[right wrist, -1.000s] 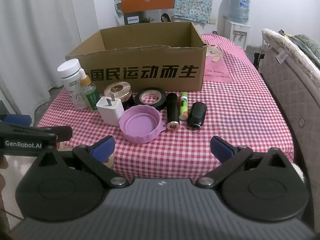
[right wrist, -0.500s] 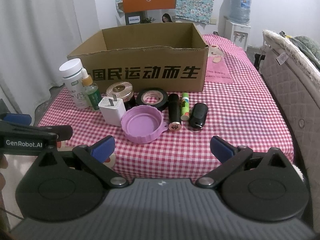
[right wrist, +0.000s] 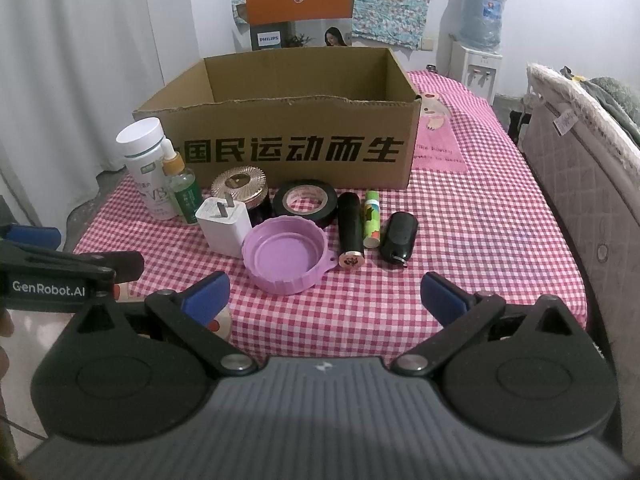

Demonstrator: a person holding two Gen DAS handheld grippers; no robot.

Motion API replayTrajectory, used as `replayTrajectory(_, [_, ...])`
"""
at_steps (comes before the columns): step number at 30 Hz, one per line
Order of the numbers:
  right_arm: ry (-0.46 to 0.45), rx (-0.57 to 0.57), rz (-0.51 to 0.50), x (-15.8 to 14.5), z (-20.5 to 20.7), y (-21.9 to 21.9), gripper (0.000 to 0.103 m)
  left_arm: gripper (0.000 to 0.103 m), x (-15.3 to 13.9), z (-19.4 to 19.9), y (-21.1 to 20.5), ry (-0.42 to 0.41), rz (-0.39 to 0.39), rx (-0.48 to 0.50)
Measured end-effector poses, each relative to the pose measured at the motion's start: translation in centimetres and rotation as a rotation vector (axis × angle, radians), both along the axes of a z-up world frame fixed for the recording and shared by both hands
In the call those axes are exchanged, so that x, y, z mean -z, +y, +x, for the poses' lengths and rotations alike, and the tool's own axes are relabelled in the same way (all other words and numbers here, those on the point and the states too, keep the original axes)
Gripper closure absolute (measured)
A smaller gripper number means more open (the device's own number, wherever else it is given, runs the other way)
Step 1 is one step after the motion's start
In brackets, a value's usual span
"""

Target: Organize rigid objects

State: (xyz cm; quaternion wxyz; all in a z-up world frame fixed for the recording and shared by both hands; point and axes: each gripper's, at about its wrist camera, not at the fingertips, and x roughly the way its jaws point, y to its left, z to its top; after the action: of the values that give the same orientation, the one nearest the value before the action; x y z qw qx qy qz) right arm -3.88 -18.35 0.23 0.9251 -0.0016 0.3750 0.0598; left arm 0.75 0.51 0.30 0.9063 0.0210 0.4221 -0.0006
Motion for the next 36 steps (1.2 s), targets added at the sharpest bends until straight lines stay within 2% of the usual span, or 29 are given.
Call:
replayTrajectory(9, [-0.009, 0.009, -0.006, -0.1, 1.2, -0.2, 0.001, 0.0, 0.0, 1.3, -0.3, -0.003, 0.0, 0.015])
replayTrajectory(14, [-0.02, 0.016, 0.013, -0.2, 1.8, -1.3, 0.001, 0.0, -0.2, 2.0, -1.1, -0.03, -0.006, 0.07])
replayTrajectory(19, [-0.058, 0.059, 0.065, -0.7, 2.0, -4.2, 0.001, 0.0, -0.7, 2.7, -2.6, -0.074, -0.041, 0.178])
replayTrajectory(24, [-0.096, 0.125, 0.156, -1.2, 2.5, -8.5, 0.001, 0.0, -1.0, 3.2, -4.7, -0.143, -0.158, 0.354])
replayTrajectory(26, [-0.091, 0.139, 0.15, -1.0, 3.4, -9.7, 0.001, 0.001, -1.0, 3.5, -6.5, -0.168, -0.151, 0.424])
replayTrajectory(28, [-0.069, 0.134, 0.155, -0.5, 4.4, -10.6, 0.004, 0.007, -0.8, 3.8, -8.8, -0.179, -0.105, 0.492])
replayTrajectory(29, [-0.055, 0.128, 0.162, -0.3, 5.0, -11.0, 0.006, 0.008, -0.5, 3.9, -10.1, -0.188, -0.076, 0.531])
replayTrajectory(31, [-0.015, 0.102, 0.181, 0.5, 6.5, -11.4, 0.014, 0.02, 0.0, 4.1, -12.0, -0.189, -0.044, 0.592])
replayTrajectory(33, [0.034, 0.08, 0.198, 1.4, 8.1, -11.4, 0.031, 0.031, 0.8, 4.5, -13.9, -0.17, -0.025, 0.644])
replayTrajectory(34, [0.061, 0.068, 0.208, 1.9, 8.9, -11.2, 0.036, 0.036, 1.3, 4.9, -14.7, -0.157, -0.019, 0.663])
replayTrajectory(36, [0.123, 0.051, 0.227, 3.1, 10.5, -11.1, 0.054, 0.044, 2.2, 5.5, -15.8, -0.119, -0.02, 0.685])
